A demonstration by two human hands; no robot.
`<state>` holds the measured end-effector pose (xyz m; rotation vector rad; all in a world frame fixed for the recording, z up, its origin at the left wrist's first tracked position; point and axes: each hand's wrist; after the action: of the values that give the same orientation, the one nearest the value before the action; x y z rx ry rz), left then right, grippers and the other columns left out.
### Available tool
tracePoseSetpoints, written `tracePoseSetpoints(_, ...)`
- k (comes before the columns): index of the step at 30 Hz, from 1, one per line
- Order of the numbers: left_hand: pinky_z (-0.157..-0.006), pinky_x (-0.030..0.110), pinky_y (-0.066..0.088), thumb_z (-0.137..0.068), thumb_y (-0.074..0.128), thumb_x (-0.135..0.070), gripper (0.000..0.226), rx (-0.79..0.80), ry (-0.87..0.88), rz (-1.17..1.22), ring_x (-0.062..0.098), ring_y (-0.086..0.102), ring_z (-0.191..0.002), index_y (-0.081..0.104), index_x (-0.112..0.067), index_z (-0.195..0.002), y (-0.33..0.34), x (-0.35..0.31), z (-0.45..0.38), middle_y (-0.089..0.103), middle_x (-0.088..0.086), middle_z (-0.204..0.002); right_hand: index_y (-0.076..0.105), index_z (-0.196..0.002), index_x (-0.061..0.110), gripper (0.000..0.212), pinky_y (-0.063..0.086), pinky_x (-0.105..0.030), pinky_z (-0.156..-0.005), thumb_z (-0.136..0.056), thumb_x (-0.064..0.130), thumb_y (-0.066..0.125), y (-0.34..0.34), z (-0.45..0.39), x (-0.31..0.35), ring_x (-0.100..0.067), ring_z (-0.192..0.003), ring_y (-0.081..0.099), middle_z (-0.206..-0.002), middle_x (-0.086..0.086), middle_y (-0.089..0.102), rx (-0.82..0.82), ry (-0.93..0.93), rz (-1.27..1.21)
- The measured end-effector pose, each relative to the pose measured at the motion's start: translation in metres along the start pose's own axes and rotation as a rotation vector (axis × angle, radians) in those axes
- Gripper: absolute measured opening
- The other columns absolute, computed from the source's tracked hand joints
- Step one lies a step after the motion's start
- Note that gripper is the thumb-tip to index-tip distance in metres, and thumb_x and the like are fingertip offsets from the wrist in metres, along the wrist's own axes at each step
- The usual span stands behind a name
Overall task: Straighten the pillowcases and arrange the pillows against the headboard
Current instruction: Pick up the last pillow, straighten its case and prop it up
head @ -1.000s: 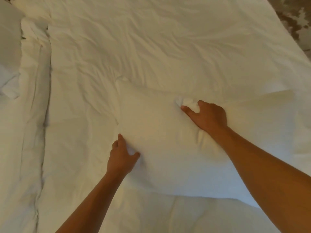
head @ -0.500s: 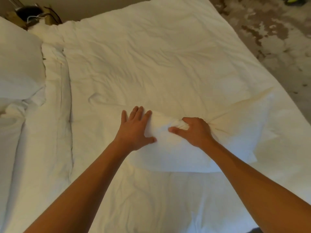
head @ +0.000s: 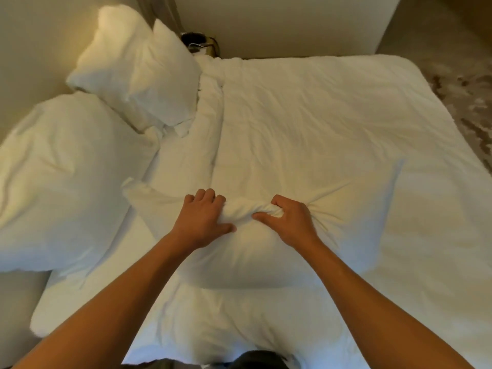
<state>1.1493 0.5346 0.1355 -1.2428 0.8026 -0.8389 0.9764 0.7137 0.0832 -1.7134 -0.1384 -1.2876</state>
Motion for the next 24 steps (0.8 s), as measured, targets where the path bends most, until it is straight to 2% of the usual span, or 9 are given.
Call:
tracePoseSetpoints(3,-0.083,0.037,0.035,-0.077,0.06,-0.075,0.07,-0.023,-0.082,0.018,0.024,0.052,-0.101,0.056,-0.023,-0.124,-0.002,0.053,0.043,0.058,0.0,-0.111,0.05,-0.074,0.027,0.058,0.045,-0.031,-0.055,-0.07,0.081,0.072,0.043,0.0,0.045,-0.007,-0.06,0.058,-0.062,0.011,0.06,0.07,-0.071,0.064)
tracePoseSetpoints(6,-0.079,0.036,0.042,-0.079,0.062,-0.071,0.067,-0.014,-0.149,0.113,0.022,0.054,-0.096,0.056,-0.023,-0.125,0.005,0.095,0.075,0.062,0.0,-0.109,0.048,-0.073,0.035,0.057,0.033,-0.02,-0.05,-0.07,0.09,0.06,0.083,-0.001,0.074,-0.002,-0.059,0.056,-0.061,0.016,0.058,0.146,-0.103,0.174)
tracePoseSetpoints(8,-0.078,0.036,0.045,-0.081,0.065,-0.067,0.063,0.006,-0.211,0.204,0.023,0.056,-0.097,0.056,-0.023,-0.127,0.016,0.116,0.089,0.064,0.0,-0.109,0.048,-0.074,0.037,0.056,0.036,-0.025,-0.053,-0.072,0.092,0.056,0.11,-0.001,0.081,-0.005,-0.061,0.056,-0.067,0.014,0.061,0.225,-0.117,0.263)
tracePoseSetpoints(10,-0.081,0.036,0.047,-0.087,0.065,-0.059,0.055,0.047,-0.271,0.277,0.023,0.058,-0.101,0.056,-0.023,-0.127,0.033,0.134,0.1,0.065,0.0,-0.111,0.056,-0.084,0.034,0.051,0.046,-0.035,-0.062,-0.077,0.085,0.059,0.132,-0.002,0.08,-0.019,-0.073,0.063,-0.081,0.007,0.069,0.292,-0.152,0.369)
tracePoseSetpoints(12,-0.084,0.036,0.047,-0.093,0.063,-0.051,0.046,0.108,-0.303,0.339,0.024,0.058,-0.104,0.057,-0.02,-0.127,0.052,0.146,0.107,0.065,0.003,-0.115,0.065,-0.096,0.026,0.05,0.047,-0.038,-0.073,-0.083,0.074,0.063,0.144,-0.006,0.075,-0.026,-0.087,0.064,-0.093,-0.002,0.071,0.331,-0.216,0.528)
tracePoseSetpoints(14,-0.083,0.035,0.047,-0.097,0.059,-0.047,0.039,0.133,-0.311,0.36,0.025,0.059,-0.103,0.058,-0.018,-0.123,0.068,0.153,0.11,0.066,0.004,-0.114,0.067,-0.1,0.022,0.047,0.044,-0.039,-0.077,-0.089,0.067,0.061,0.149,-0.012,0.069,-0.028,-0.092,0.061,-0.098,-0.003,0.067,0.354,-0.28,0.673)
tracePoseSetpoints(17,-0.078,0.038,0.05,-0.101,0.052,-0.043,0.03,0.057,-0.303,0.371,0.023,0.059,-0.096,0.059,-0.018,-0.116,0.075,0.163,0.105,0.066,0.001,-0.106,0.067,-0.095,0.02,0.042,0.043,-0.039,-0.075,-0.092,0.061,0.061,0.149,-0.02,0.068,-0.026,-0.088,0.058,-0.094,-0.001,0.062,0.354,-0.325,0.746)
tracePoseSetpoints(20,-0.071,0.038,0.048,-0.104,0.046,-0.036,0.023,0.022,-0.276,0.414,0.023,0.056,-0.087,0.058,-0.016,-0.104,0.07,0.174,0.099,0.062,0.002,-0.096,0.065,-0.099,0.021,0.04,0.041,-0.039,-0.075,-0.095,0.06,0.058,0.139,-0.03,0.072,-0.026,-0.089,0.06,-0.099,0.0,0.06,0.38,-0.291,0.825)
tracePoseSetpoints(24,-0.069,0.035,0.044,-0.105,0.042,-0.027,0.021,-0.003,-0.267,0.412,0.022,0.054,-0.083,0.058,-0.016,-0.096,0.058,0.185,0.094,0.06,0.002,-0.092,0.065,-0.105,0.02,0.027,0.042,-0.04,-0.086,-0.102,0.046,0.056,0.118,-0.046,0.077,-0.028,-0.09,0.064,-0.104,0.0,0.06,0.37,-0.226,0.84)
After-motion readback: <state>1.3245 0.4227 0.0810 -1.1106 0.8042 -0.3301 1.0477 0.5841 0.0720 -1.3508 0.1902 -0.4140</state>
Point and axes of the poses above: each hand's wrist, its own z-axis away from the middle knuckle, its own y-axis out of the palm, x = y × z
